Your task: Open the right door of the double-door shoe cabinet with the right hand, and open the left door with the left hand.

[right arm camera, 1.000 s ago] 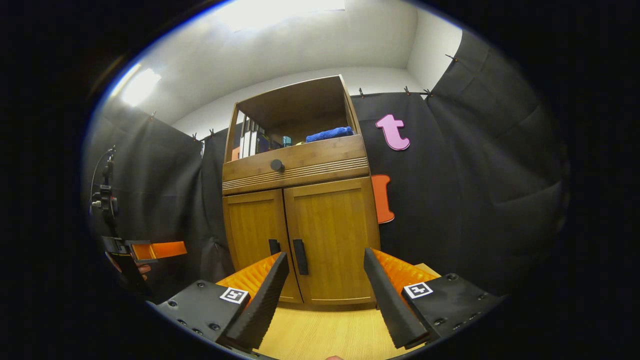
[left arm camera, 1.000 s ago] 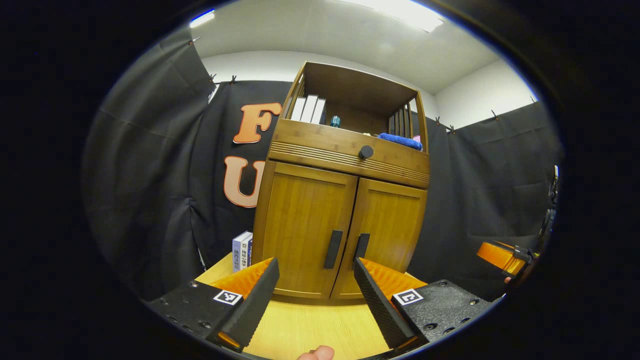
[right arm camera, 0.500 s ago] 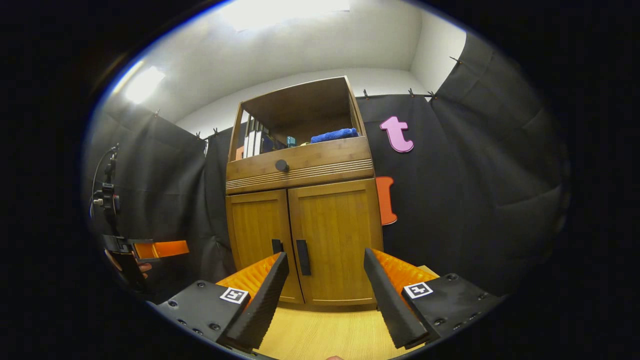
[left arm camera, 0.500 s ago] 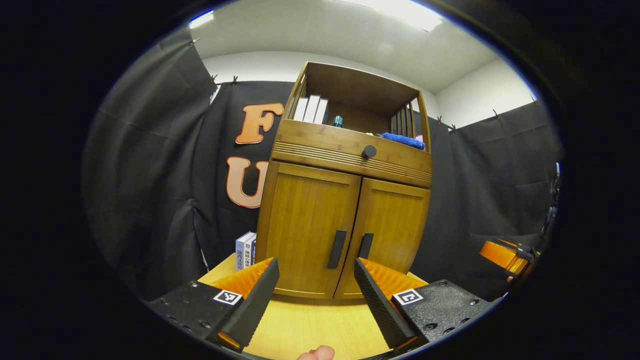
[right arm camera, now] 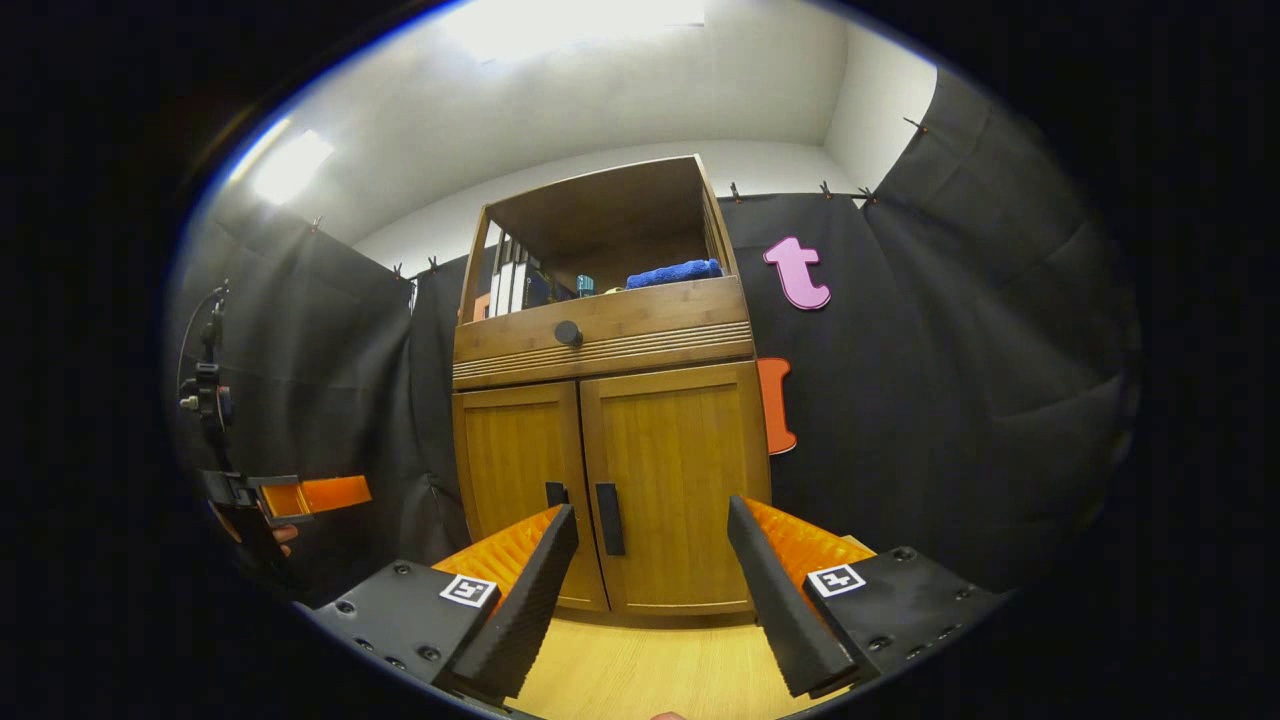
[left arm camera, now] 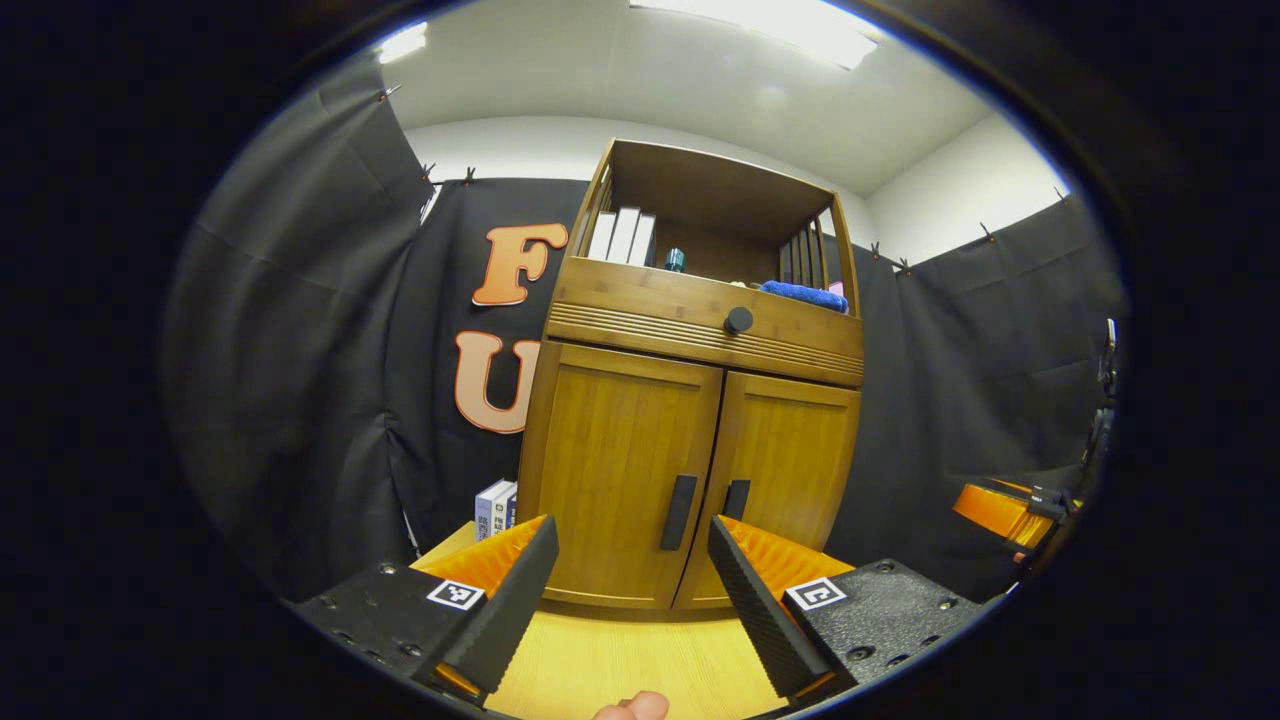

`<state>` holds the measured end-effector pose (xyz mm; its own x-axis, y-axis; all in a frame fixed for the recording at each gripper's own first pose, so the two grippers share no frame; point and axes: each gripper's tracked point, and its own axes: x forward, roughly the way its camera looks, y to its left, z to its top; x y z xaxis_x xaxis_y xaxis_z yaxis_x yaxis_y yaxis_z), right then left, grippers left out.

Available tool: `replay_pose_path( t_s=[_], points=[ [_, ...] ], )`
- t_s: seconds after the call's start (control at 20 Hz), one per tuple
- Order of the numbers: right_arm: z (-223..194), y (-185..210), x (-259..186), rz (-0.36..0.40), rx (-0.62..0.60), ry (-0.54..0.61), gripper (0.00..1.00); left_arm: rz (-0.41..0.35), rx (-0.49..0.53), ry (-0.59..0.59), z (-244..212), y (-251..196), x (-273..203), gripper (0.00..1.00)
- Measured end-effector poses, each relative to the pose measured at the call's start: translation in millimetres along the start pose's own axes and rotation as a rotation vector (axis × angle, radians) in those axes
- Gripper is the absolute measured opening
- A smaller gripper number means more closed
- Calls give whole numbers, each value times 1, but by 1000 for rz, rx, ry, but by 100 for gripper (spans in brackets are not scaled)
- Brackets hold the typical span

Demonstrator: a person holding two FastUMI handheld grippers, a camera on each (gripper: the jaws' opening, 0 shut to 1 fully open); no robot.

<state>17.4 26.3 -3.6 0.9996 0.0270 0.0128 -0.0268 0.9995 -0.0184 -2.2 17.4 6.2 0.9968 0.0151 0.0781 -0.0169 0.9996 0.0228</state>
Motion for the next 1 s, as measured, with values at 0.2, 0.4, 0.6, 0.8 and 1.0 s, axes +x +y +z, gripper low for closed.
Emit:
replay_pose_path(
  t_s=[0.2, 0.4, 0.6, 0.8, 1.0],
  points=[
    [-11, 7, 36, -2, 12, 24, 98, 26, 27, -33, -7, 19, 6, 95],
    [-26, 16, 98, -22, 2, 42, 98, 45, -21, -61, -7, 39, 19, 94],
    [-61, 32, 157, -10, 34, 112, 97, 79, 19, -23, -22, 65, 21, 95],
    [-100, 37, 208, -51, -23, 146, 98, 97, 43, 18, -32, 85, 23, 95],
    [-119, 44, 252, -71, -62, 137, 98, 74, 39, 31, -37, 95, 27, 93]
  ],
)
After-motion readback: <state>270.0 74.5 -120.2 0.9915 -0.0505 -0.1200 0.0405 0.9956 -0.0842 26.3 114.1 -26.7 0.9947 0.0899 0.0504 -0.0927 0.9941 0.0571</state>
